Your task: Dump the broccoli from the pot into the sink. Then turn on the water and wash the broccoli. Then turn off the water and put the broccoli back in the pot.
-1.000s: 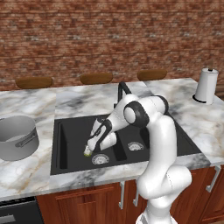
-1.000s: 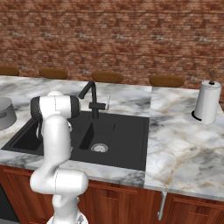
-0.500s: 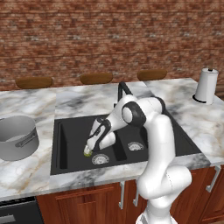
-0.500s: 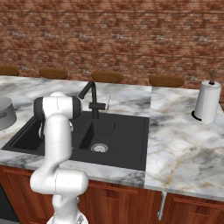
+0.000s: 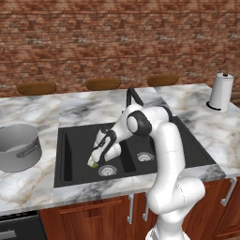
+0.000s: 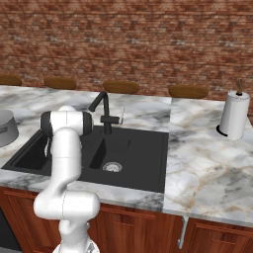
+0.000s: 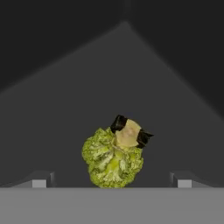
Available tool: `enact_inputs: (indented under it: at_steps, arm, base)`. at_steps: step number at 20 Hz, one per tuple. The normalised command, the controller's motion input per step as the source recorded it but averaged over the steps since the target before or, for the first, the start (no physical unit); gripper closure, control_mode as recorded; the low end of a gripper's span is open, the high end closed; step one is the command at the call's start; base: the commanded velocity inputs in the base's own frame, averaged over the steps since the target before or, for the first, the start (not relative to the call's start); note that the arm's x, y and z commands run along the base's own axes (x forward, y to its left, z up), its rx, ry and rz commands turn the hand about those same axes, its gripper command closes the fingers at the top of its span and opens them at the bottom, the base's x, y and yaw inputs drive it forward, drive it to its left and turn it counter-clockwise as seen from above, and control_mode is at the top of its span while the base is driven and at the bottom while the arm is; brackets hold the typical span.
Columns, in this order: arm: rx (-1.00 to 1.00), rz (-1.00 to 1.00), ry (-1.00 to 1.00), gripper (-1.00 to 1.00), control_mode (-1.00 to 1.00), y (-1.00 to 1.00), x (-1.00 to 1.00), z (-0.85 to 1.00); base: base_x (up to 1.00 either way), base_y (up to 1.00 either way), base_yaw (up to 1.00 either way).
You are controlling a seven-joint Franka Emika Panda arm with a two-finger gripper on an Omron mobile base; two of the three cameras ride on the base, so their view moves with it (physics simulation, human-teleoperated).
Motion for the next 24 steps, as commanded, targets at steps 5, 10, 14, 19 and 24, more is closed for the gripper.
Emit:
enact_inputs:
  at_steps: [5, 10, 14, 19, 24]
  arm:
    - [0.00, 0.00, 0.04, -1.00, -1.00, 0.09, 0.08, -0.17]
    - [0.00, 0.00, 0.05, -1.00, -1.00, 0.00, 0.21, -0.27]
    - [0.00, 0.00, 0.03, -1.00, -1.00, 0.00, 0.32, -0.29]
    - [0.00, 0.00, 0.04, -1.00, -1.00, 0.00, 0.34, -0.21]
    - [0.00, 0.00, 0.10, -1.00, -1.00, 0.03, 0.17, -0.27]
  base:
    - [0.00, 0.00, 0.00]
    - [0.00, 0.00, 0.00]
    - [0.00, 0.00, 0.00]
    - [0.00, 0.00, 0.00]
    - [0.00, 0.00, 0.00]
